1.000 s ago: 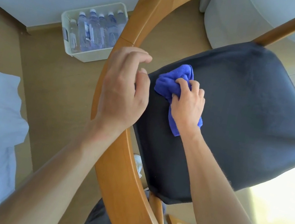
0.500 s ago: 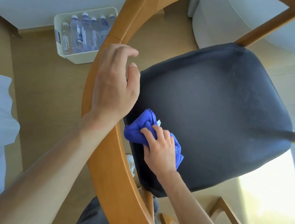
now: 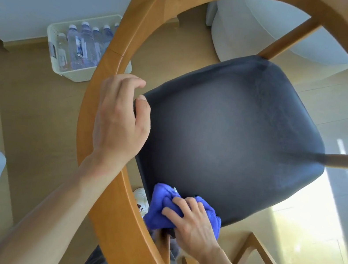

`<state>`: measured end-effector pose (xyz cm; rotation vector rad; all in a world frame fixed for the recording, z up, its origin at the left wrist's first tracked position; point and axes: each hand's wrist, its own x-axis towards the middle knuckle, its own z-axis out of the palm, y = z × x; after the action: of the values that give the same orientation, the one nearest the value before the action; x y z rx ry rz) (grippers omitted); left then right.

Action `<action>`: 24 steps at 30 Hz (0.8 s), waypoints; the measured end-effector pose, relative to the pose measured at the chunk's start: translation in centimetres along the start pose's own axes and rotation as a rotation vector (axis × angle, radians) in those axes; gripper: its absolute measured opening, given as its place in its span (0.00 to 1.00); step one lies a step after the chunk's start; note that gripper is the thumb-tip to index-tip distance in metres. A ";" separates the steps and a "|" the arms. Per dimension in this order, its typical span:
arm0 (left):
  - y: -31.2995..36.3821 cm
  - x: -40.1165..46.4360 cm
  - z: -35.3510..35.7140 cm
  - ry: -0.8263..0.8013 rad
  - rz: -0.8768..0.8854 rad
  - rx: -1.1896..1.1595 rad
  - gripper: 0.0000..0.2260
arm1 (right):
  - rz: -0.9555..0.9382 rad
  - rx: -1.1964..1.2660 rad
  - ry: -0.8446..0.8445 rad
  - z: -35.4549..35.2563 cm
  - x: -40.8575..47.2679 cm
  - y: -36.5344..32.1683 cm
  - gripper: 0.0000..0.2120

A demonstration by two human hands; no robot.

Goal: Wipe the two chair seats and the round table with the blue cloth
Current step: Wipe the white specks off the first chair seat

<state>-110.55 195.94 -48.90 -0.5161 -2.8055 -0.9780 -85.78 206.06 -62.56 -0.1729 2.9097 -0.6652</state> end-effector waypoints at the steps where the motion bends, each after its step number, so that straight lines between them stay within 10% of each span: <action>1: 0.0 0.0 0.0 -0.001 -0.001 0.006 0.12 | 0.055 0.009 0.060 -0.6 0.5 0.8 0.18; 24: 0.3 0.1 0.2 0.003 -0.045 0.032 0.14 | 1.322 0.068 0.453 -12.6 10.2 18.6 0.20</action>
<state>-110.51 196.32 -48.91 -0.4494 -2.8372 -0.9397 -99.39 226.54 -60.74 1.8781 2.4823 -0.5233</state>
